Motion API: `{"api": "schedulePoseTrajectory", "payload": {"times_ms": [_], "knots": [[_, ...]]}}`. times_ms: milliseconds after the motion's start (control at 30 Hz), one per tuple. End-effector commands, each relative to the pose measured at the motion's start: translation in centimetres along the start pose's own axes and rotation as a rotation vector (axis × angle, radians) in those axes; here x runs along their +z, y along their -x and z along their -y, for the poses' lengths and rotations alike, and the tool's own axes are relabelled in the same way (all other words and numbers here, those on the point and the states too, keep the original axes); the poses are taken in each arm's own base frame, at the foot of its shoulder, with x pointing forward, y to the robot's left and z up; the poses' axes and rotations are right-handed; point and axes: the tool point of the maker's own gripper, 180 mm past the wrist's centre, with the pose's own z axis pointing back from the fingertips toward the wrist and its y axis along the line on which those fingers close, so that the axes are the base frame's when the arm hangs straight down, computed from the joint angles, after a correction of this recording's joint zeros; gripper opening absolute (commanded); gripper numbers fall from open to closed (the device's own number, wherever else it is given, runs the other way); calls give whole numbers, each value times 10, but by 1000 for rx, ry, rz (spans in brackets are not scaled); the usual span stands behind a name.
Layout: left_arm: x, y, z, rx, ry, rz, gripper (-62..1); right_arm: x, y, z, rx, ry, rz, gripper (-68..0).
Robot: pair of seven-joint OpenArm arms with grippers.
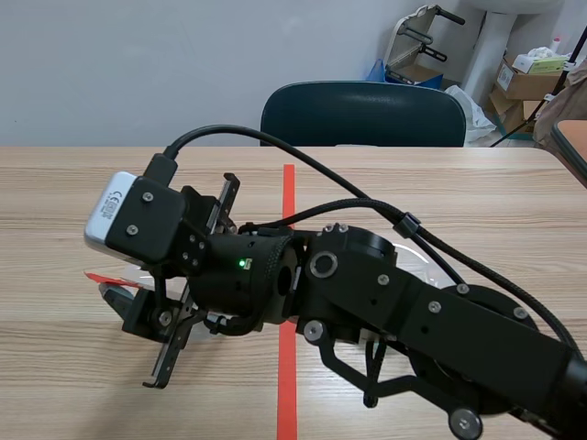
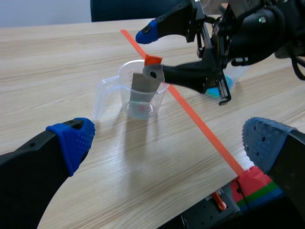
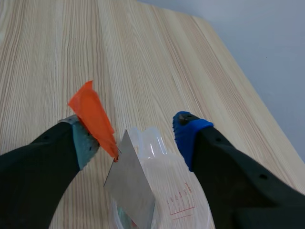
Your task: Do the redox reaction experiment
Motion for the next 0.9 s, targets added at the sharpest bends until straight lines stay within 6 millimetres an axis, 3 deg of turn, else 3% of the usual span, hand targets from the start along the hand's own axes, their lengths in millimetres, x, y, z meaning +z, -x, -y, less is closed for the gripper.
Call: {"api": "schedulePoseTrajectory", "payload": {"times_ms": [0,367,600,867], "knots": [[0,-4,1,6,0,20,14,-2,-15,7,8,14,53,-410],[7,6,-7,12,-28,-6,14,0,-17,11,14,22,67,-673],[7,6,-6,12,-27,-7,14,3,-19,24,13,54,70,-669],[7,6,-7,12,-27,-6,14,9,-46,41,-23,55,43,-669]]}}
